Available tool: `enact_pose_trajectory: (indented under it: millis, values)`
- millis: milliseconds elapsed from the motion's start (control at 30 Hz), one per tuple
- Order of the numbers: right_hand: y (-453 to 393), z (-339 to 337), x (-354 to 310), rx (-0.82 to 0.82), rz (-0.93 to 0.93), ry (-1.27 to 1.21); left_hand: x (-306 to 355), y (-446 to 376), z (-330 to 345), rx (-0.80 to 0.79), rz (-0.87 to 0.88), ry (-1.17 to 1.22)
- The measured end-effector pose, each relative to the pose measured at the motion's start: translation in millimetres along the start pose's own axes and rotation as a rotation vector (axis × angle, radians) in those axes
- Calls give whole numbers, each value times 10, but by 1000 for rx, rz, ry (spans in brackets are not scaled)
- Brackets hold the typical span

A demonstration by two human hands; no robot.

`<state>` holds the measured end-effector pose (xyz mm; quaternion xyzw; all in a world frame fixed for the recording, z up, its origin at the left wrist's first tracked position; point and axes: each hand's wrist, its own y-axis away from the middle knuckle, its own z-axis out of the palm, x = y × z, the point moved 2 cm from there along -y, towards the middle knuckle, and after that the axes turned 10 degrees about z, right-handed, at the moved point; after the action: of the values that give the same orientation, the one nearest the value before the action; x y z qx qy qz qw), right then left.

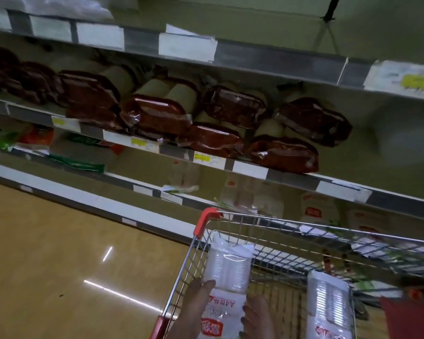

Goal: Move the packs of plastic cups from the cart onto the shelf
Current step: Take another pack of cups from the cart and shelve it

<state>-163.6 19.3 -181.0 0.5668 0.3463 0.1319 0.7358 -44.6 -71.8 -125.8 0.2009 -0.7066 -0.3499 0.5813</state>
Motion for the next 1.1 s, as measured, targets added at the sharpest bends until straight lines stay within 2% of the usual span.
enact_pose_trajectory:
  millis: [133, 233, 367, 467, 600, 767, 933, 1100]
  values:
    - [-198, 69, 15, 5, -125, 14, -140, -233, 88, -45, 27, 4]
    - [-456, 54, -22, -18, -115, -9, -458, -670, 150, -69, 40, -35]
    - [-765, 51, -6, 13, -175, 61, -255, -605, 253, -87, 31, -75]
    - [-549, 118, -75, 61, -229, 56, -266, -653, 278, -123, 66, -108]
    - [-235, -17, -207, -89, -88, 191, -198, -537, 254, -150, 63, -87]
    - [395, 8, -547, -108, -68, 311, 233, 49, 154, -209, 73, 37]
    - [1071, 94, -687, -237, -64, 282, 660, 456, -50, -227, 206, -27]
    - [1698, 265, -1006, -323, -178, 243, 1263, 900, -210, -287, 329, -69]
